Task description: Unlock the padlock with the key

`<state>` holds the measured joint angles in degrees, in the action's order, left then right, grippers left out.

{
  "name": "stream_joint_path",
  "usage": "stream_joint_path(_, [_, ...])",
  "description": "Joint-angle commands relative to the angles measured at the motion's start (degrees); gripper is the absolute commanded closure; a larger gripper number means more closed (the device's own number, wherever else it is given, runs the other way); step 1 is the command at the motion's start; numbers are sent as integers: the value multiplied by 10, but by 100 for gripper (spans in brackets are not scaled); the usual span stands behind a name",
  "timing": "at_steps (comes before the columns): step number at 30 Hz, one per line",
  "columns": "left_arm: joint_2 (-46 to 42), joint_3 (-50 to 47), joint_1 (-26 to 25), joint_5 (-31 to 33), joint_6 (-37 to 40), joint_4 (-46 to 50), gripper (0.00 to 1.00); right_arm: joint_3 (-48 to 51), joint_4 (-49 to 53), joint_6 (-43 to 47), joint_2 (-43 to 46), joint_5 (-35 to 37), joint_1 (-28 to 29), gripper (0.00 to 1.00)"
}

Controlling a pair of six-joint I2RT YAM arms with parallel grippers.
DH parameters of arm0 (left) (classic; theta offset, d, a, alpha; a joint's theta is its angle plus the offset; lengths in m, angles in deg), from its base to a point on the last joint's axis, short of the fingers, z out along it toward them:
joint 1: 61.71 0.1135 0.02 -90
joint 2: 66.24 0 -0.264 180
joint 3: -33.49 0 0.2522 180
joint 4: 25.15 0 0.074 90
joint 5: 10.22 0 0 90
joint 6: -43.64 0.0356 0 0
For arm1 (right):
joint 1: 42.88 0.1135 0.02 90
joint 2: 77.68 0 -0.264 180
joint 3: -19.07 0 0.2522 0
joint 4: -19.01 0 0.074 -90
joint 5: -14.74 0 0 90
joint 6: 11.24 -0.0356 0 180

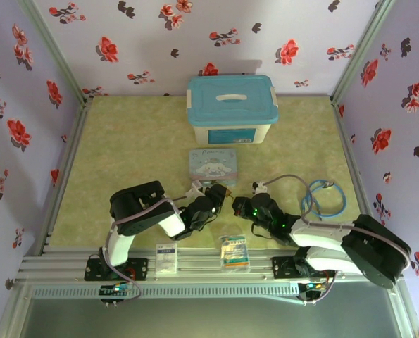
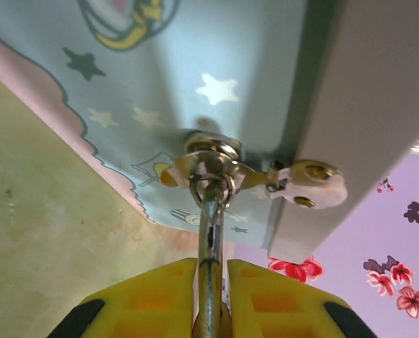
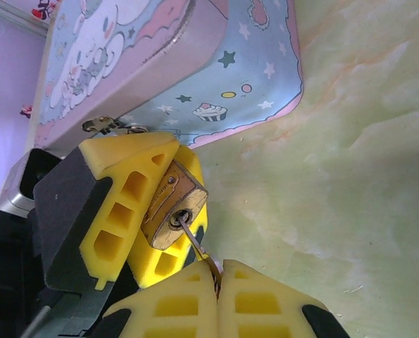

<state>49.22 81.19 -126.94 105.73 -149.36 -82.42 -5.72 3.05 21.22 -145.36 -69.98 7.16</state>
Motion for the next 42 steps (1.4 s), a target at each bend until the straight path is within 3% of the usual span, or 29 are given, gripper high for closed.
stream_joint_path(1, [-10,15,-19,-56,-1,-44,100,-21,-44,7,-21,-4,1,100])
stream_joint_path(7, [-9,12,-23,-58,2,-45,100,-29,-83,-35,-15,-35,-6,100])
stream_joint_path(11, [-15,10,-24,-59,14,-45,100,-27,-127,-76,-33,-118,-51,100])
stream_joint_path(17, [-12,6,-24,-62,9,-45,100,-29,-100,-80,-17,-167,-79,100])
stream_joint_path(23, [-14,3,-24,-65,11,-45,100,-30,4,-46,34,-207,-131,100])
stream_joint_path(29, [-14,6,-23,-64,25,-44,100,-28,-100,-98,-39,-297,-156,100])
stream_joint_path(34, [-13,7,-24,-64,27,-44,100,-27,-146,-136,-70,-309,-158,100])
stream_joint_path(39, [-7,8,-24,-69,21,-44,100,-42,-72,-109,-46,-313,-171,100])
stream_joint_path(42, [-5,10,-24,-73,17,-44,100,-85,99,-9,-9,-271,-161,100])
